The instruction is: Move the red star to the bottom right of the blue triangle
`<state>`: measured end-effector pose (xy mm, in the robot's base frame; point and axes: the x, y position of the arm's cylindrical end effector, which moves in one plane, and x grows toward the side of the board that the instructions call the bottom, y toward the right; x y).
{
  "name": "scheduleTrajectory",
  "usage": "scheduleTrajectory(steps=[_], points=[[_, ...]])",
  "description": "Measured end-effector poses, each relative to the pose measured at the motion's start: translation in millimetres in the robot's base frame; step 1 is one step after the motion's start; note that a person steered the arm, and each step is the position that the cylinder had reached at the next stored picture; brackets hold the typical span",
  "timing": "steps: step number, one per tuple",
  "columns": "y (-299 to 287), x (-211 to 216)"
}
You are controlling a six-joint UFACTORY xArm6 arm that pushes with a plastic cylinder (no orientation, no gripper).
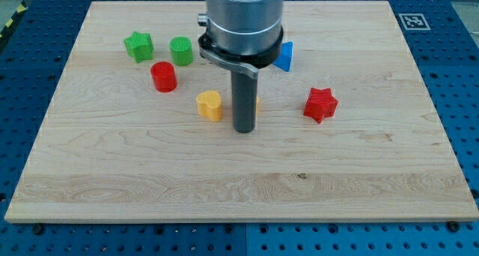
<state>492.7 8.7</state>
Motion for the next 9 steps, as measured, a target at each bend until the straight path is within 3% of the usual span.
scheduleTrajectory(steps=[3, 9], points=[[164, 15], [135, 20]])
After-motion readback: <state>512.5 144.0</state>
